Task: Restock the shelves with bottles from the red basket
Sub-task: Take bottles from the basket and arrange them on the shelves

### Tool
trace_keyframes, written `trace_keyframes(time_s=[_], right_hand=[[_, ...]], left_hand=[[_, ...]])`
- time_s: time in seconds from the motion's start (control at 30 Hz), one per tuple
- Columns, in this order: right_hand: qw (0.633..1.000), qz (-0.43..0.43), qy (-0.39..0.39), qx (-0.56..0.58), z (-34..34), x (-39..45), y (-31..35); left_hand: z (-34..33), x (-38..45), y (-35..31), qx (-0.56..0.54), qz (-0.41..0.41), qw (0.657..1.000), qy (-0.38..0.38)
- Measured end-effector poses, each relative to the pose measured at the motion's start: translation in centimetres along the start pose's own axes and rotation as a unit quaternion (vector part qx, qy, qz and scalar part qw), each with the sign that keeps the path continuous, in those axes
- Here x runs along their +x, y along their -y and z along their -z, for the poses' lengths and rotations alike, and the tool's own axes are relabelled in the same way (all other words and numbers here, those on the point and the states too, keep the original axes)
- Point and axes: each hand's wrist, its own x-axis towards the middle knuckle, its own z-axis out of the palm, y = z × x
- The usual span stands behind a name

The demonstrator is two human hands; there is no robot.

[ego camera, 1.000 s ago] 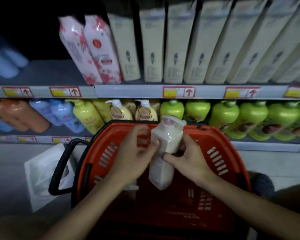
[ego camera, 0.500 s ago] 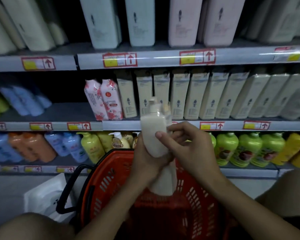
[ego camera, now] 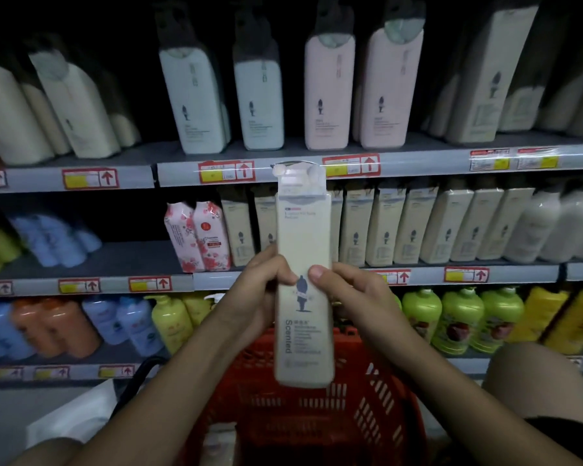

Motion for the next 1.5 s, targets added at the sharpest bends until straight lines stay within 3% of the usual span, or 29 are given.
trace_keyframes(time_s=[0.17, 0.27, 0.67, 0.93, 1.23, 1.5], right_hand=[[0.996, 0.037, -0.072, 0.034, 1.5, -0.7, 1.0], [0.990, 0.056, -0.119, 0.059, 3.5, -0.5, 1.4], [0.949, 0.172, -0.265, -0.010, 18.1, 3.2, 9.6], [0.913, 0.280, -0.201, -0.219, 30.5, 8.3, 15.7], [0.871, 0.290, -0.274, -0.286, 38.8, 14.8, 13.1], [0.872, 0.288, -0.290, -0.268, 40.9, 17.8, 11.5]], left_hand=[[0.0, 0.3, -1.5, 0.221, -0.099, 0.970, -0.021], [-1.6, 0.2, -2.0, 0.283, -0.098, 0.954, 0.005], [-19.5, 10.9, -4.1, 0.229, -0.223, 0.947, 0.026], [-31.0, 19.8, -4.7, 0.185, -0.327, 0.927, -0.013], [-36.7, 28.2, -2.9, 0.270, -0.376, 0.883, -0.083], [-38.1, 30.7, -2.0, 0.386, -0.368, 0.838, -0.117]])
